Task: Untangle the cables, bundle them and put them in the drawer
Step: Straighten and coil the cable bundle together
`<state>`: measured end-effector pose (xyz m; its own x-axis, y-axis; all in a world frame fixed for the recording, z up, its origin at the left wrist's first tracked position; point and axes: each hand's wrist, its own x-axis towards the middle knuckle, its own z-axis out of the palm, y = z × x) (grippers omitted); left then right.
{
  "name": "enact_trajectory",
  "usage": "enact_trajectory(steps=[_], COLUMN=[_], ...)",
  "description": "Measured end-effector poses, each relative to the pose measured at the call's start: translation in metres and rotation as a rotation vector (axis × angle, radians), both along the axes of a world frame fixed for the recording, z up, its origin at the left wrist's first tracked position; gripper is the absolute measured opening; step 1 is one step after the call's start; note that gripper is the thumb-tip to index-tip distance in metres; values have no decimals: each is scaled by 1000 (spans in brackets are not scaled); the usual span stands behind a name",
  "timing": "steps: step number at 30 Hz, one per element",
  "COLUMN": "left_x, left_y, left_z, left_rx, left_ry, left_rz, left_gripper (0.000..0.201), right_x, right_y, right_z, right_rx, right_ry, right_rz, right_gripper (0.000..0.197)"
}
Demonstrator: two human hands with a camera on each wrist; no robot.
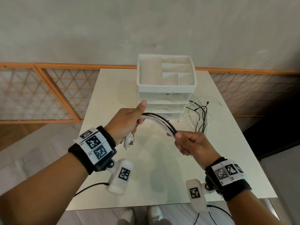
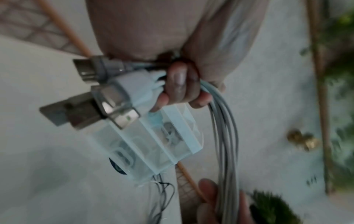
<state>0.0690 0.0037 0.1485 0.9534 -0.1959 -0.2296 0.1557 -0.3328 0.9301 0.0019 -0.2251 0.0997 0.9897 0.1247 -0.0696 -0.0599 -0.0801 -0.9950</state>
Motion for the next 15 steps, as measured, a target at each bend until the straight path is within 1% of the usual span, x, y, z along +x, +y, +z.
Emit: enact_trajectory(steps=[1, 3, 4, 5, 7, 8, 10, 11, 12, 13, 14, 15], left_x=[0, -2, -4, -7, -15, -17, -24, -25, -28, -31, -33, -33], left_y=[-4, -15, -21, -28, -38, -41, -45, -47, -48, -49, -48, -47], left_z=[-1, -5, -7, -11, -18, -21, -20, -19, -17, -12, -9, -9], left_rx=[-76, -209, -221, -188, -86, -52, -66, -108, -165, -224, -259, -273], left_ry=[44, 121, 122, 90, 10, -8, 27, 62, 95, 119, 121, 112], left_rz=[78, 206, 235, 233, 173, 135, 40, -17, -64, -95, -112, -106], left_gripper=[62, 63, 64, 67, 75, 83, 100, 106, 106, 100, 88, 69], right_x=[2, 7, 10, 12, 14, 13, 8, 6, 4, 3, 2, 1], right_y=[5, 18, 25, 31, 42, 48, 62, 68, 73, 77, 79, 79], right_z=[0, 3, 5, 9, 13, 15, 16, 15, 12, 8, 5, 2], right_rx=[35, 71, 58, 31, -66, -114, -152, -174, -207, -248, -287, -328], right_ry=[-33, -111, -153, -198, -291, -331, -408, -453, -498, -539, -561, -573], right_rz=[-60, -196, -256, -305, -352, -353, -296, -265, -239, -229, -217, -199], right_gripper=[65, 47, 36, 30, 28, 25, 18, 23, 27, 28, 25, 24])
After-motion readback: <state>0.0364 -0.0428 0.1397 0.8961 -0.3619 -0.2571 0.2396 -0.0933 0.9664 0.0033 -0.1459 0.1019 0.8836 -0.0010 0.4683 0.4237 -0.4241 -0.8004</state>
